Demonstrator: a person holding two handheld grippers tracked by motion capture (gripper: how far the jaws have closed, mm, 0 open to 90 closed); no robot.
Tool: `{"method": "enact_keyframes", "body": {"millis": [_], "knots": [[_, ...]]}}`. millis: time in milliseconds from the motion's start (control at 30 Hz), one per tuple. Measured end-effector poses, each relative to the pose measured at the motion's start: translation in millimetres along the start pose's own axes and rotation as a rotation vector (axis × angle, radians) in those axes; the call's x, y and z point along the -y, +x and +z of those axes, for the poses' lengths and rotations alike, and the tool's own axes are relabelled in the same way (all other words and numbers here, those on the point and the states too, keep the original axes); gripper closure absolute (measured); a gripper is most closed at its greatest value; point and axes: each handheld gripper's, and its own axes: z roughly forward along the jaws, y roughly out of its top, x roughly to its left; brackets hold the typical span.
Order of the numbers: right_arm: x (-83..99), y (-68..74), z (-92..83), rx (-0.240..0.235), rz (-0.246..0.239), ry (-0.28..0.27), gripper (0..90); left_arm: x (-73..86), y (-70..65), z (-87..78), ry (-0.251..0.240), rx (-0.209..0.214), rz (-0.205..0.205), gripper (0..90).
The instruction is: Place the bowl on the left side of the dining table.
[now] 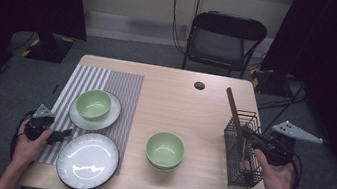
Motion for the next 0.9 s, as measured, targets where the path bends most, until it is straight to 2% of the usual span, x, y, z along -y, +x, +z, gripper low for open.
{"method": "enact_keyframes", "body": {"millis": [167,567,800,900], "knots": [[-1.8,0.1,1.8,-0.008,0.006,-0.014,90.0,0.0,0.1,0.0,0.001,0.0,0.001,10.1],[-22.1,9.5,2.2,-0.035,-0.026,-0.04,90.0,0.0,0.0,0.1,0.0,0.0,0.0,10.1],[-30.2,13.3,2.1,-0.033,-0.041,-0.053,90.0,-0.1,0.1,0.1,0.001,0.001,0.002,9.9],[-34.9,13.4,3.2,-0.03,-0.031,-0.058,90.0,-0.1,0.0,0.2,0.001,0.002,0.0,9.8]]}}
